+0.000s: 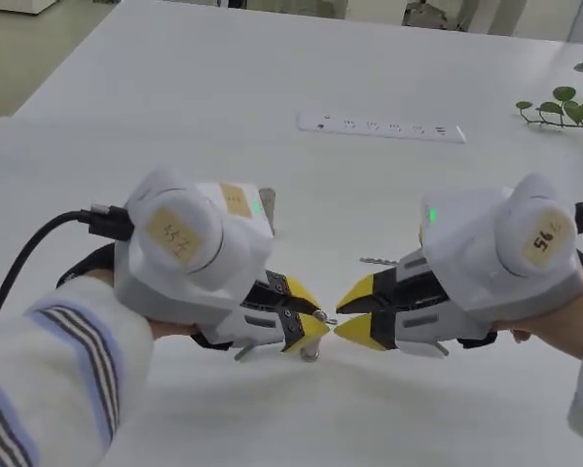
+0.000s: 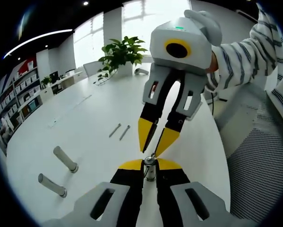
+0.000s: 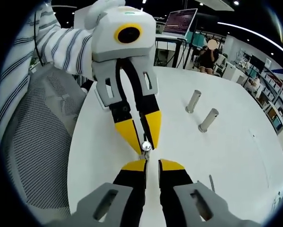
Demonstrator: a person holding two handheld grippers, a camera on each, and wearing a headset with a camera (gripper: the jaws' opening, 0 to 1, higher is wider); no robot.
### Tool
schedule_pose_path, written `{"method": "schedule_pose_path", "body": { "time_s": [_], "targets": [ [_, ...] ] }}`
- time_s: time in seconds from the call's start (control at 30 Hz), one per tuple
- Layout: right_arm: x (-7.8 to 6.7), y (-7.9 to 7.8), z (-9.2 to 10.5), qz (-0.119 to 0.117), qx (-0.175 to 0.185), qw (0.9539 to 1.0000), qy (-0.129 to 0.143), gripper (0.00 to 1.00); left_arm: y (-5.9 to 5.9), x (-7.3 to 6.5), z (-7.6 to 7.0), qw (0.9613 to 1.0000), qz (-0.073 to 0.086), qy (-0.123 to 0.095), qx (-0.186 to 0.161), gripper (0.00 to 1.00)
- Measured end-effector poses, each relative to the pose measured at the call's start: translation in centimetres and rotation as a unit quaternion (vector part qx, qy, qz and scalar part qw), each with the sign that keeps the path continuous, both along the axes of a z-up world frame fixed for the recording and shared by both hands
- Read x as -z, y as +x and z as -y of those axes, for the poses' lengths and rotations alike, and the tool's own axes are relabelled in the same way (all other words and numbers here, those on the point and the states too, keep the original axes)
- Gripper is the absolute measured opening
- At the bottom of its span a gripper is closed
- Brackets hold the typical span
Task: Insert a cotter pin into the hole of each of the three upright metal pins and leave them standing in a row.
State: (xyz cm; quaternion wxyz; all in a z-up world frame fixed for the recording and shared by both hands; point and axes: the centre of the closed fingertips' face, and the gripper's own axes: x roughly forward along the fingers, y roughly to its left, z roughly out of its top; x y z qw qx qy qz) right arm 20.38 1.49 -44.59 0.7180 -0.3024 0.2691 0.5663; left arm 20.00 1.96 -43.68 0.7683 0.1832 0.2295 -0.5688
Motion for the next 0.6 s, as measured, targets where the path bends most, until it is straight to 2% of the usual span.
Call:
{"method": "schedule_pose_path", "body": {
  "time_s": [0.37, 0.5, 0.6],
  "targets": [
    [0.08, -0.02, -0.52, 0.002, 0.000, 1.0000, 0.001, 0.04, 0.14, 0.11, -0.03, 1.0000, 0.002, 0.005, -0.001, 0.06],
    [0.12, -0.02, -0.38, 0.000, 0.005, 1.0000, 0.003, 0.06, 0.12, 0.13, -0.01, 1.0000, -0.002, 0.002, -0.003, 0.06],
    [0.21, -0.10, -0.32, 0.000, 0.010, 0.9999, 0.003, 0.09, 0.16, 0.27, -0.16, 0.9999, -0.011, 0.002, -0.009, 0.06]
  ]
}}
